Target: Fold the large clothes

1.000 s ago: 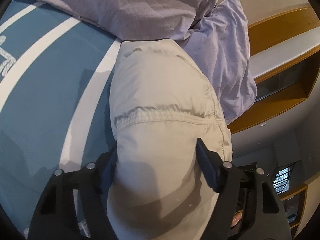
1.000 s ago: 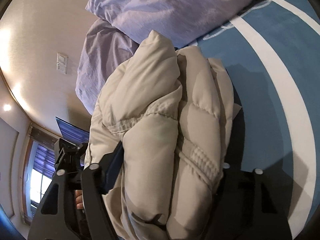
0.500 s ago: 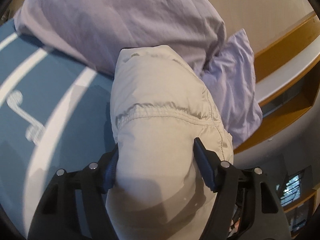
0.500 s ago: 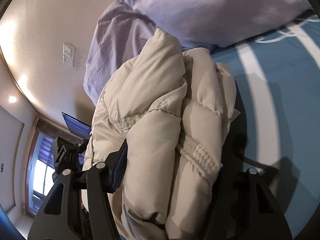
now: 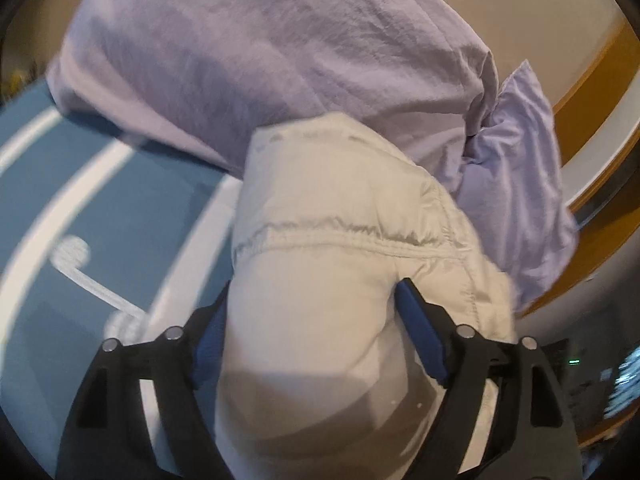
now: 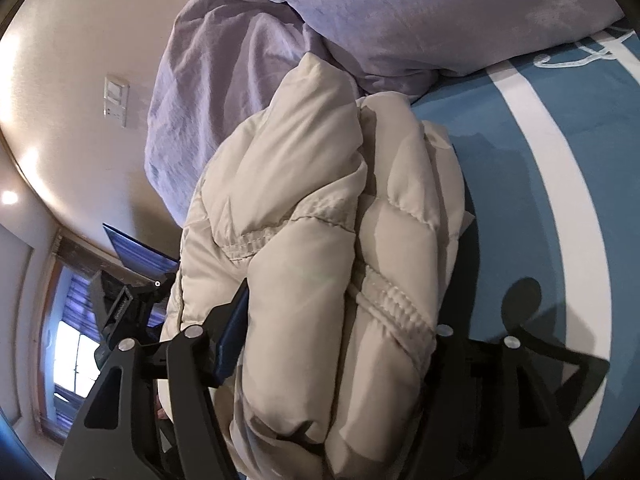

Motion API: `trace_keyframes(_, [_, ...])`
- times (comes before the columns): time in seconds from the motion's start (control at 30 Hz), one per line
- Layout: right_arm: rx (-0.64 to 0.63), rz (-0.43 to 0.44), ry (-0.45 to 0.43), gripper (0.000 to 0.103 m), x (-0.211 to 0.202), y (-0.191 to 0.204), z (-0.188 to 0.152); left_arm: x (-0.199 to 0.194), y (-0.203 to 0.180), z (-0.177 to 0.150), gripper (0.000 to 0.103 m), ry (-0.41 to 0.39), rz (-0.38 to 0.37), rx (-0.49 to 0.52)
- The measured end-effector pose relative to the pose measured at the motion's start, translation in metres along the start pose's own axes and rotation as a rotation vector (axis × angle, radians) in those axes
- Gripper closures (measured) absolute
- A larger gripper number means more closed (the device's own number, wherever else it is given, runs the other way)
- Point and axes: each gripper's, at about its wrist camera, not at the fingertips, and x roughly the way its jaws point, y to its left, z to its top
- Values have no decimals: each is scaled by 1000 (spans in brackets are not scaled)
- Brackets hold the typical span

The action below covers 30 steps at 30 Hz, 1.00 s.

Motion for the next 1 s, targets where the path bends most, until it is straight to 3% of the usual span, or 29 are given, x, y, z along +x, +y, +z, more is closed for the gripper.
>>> trace_keyframes(0.17, [-73,-110,-17,30,-18,18,-4,-20,-17,-4,20,-70,138,115])
trace_keyframes(0.23, [-95,-156,-35,30,-29,24,-4,-29,-21,-5,17,-101,153,138])
trace_keyframes(0.33, [-175,-286,-141,29,-51,38,-3,-41,-32,-6,14,-143,155,168])
trace_keyframes(0.57, [-358,-366,-226,29,-56,84,-3,-33,-60,-15,12,-170,234,305])
trace_keyframes(0.63, [-431,-388,-244,29,-47,99,-7,-21,-63,-20,12,-139,238,333])
trace_keyframes(0.77, [-517,-404,-267,41,-29,117,-10,-3,-62,-30,12,-113,223,358])
trace_keyframes(1.0, [-552,-450,-313,45,-10,125,-4,5,-60,-37,12,-98,196,381])
